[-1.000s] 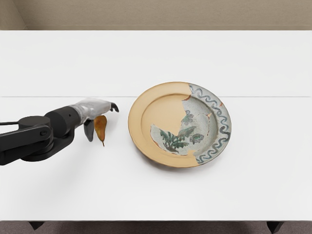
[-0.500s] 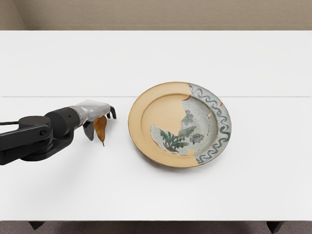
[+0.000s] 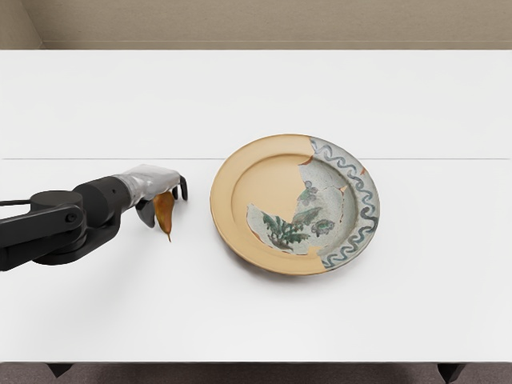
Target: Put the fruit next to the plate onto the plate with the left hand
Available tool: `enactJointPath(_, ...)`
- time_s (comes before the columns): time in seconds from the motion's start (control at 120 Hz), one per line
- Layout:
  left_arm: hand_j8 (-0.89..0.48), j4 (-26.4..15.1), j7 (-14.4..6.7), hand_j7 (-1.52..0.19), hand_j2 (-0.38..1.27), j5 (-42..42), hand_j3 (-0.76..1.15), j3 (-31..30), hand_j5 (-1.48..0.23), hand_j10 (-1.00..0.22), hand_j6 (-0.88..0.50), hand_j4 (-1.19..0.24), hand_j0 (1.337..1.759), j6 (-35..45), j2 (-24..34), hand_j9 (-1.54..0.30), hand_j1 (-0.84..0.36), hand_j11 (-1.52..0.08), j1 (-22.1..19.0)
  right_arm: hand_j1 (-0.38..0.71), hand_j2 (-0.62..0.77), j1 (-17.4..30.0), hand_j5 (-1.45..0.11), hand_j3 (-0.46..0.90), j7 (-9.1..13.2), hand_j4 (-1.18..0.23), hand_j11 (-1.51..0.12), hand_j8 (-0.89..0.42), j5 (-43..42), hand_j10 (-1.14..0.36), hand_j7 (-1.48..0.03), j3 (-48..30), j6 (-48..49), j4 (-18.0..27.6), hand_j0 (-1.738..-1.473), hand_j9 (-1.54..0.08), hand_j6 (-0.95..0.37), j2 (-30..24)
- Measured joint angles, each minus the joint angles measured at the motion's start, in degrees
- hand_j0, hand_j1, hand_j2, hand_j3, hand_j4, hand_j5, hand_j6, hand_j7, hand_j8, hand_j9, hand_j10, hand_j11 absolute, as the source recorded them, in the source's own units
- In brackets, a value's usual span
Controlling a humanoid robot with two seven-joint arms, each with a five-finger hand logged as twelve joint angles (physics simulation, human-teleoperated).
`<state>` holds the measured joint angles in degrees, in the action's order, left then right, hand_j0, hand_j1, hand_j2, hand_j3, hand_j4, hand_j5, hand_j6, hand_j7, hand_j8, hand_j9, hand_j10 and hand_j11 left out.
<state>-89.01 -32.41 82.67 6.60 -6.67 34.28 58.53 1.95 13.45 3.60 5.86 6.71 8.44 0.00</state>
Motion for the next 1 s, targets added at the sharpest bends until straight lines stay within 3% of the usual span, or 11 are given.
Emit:
enactJointPath(0.225, -0.46, 0.4, 0.0, -0.65, 0.11, -0.1, 0.00, 0.0, -0.65, -0.51, -0.52, -0.52, 1.658, -0.7, 0.0, -0.66, -0.25, -0.66, 0.0, -0.35, 0.00, 0.0, 0.00, 0.00, 0.0, 0.00, 0.00, 0.00, 0.0, 0.00, 0.00, -0.1, 0.0, 0.0, -1.658, 0.00, 0.00, 0.0)
enactJointPath(0.642, -0.53, 1.1, 0.0, -0.84, 0.33, -1.2, 0.00, 0.1, -0.81, -0.64, -0.58, -0.67, 1.656, -2.3, 0.6, -0.85, -0.31, -0.85, 0.1, -0.35, 0.00, 0.0, 0.00, 0.00, 0.0, 0.00, 0.00, 0.00, -0.1, 0.00, 0.00, -0.1, 0.0, 0.0, -1.658, 0.00, 0.00, 0.0)
enactJointPath(0.85, -0.50, 1.1, 0.1, -0.89, 0.35, -3.8, 0.00, 0.7, -0.88, -0.67, -0.55, -0.69, 1.656, -3.5, 1.8, -0.90, -0.33, -0.90, 1.0, -0.35, 0.00, 0.0, 0.00, 0.00, 0.0, 0.00, 0.00, 0.00, 0.0, 0.00, 0.00, -0.1, 0.0, 0.0, -1.658, 0.00, 0.00, 0.0)
enactJointPath(1.0, -0.49, 1.1, 0.4, -0.91, 0.32, -6.7, 0.00, 1.2, -0.90, -0.68, -0.53, -0.69, 1.655, -5.8, 2.0, -0.91, -0.33, -0.91, 4.1, -0.35, 0.00, 0.0, 0.00, 0.00, 0.0, 0.00, 0.00, 0.00, 0.0, 0.00, 0.00, -0.1, 0.0, 0.0, -1.658, 0.00, 0.00, 0.0)
